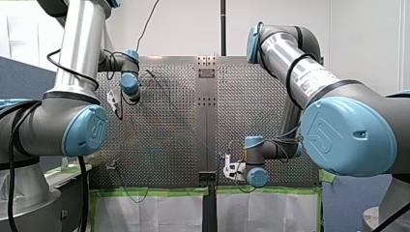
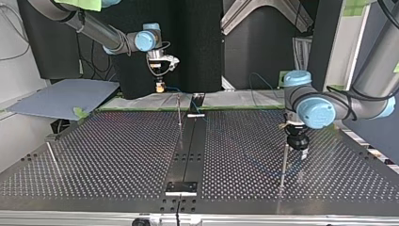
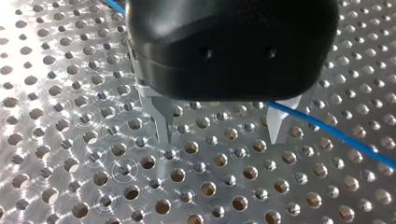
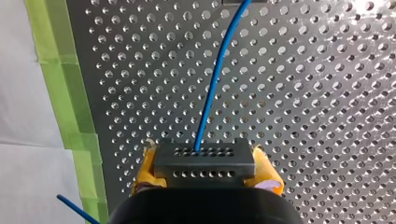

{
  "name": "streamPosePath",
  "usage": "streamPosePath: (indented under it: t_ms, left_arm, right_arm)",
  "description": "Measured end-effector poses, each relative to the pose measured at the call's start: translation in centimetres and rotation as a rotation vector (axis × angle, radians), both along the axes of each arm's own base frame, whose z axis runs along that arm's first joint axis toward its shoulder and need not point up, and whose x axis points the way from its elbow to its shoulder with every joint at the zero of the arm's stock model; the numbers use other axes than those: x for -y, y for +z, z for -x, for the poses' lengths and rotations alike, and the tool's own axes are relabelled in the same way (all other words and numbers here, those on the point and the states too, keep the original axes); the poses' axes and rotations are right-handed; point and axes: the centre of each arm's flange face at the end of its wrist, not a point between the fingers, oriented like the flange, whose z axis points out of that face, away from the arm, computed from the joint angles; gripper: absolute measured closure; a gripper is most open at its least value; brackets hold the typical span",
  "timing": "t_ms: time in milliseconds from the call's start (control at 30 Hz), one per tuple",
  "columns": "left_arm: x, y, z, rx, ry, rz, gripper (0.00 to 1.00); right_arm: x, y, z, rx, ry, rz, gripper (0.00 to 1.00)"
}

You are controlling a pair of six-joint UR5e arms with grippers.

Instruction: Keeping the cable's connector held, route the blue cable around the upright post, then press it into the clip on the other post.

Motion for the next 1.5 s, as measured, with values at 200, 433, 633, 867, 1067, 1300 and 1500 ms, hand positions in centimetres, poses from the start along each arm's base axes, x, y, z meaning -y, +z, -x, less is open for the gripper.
streamPosePath:
  t_ms: [200, 433, 633, 867, 1067, 1300, 1500]
  left_arm:
    - [-0.1, 0.2, -0.4, 0.032, -0.033, 0.054, 0.00]
    - [-0.2, 0.3, -0.7, 0.051, -0.068, 0.118, 0.00]
    - [-0.5, 0.2, -0.8, 0.058, -0.066, 0.168, 0.00]
    - [-1.5, -0.4, -0.1, 0.083, -0.055, 0.222, 0.00]
    - [-2.1, -1.0, 0.8, 0.108, -0.052, 0.269, 0.00]
    - [-2.3, -1.8, 2.0, 0.111, -0.060, 0.326, 0.00]
    - [-2.1, -1.0, 2.8, 0.133, -0.076, 0.371, 0.00]
  right_arm:
    - [0.1, 0.0, 0.2, -0.002, -0.004, -0.001, 1.00]
    - [0.2, -0.1, 0.4, -0.003, -0.007, -0.002, 1.00]
    - [0.2, -0.1, 0.5, -0.003, -0.009, -0.002, 1.00]
    - [0.3, -0.1, 0.7, -0.003, -0.012, -0.003, 1.00]
    - [0.3, -0.1, 0.8, -0.003, -0.014, -0.005, 1.00]
    - [0.3, -0.1, 0.8, -0.003, -0.014, -0.005, 1.00]
    - [0.3, -0.1, 0.8, -0.003, -0.015, -0.004, 1.00]
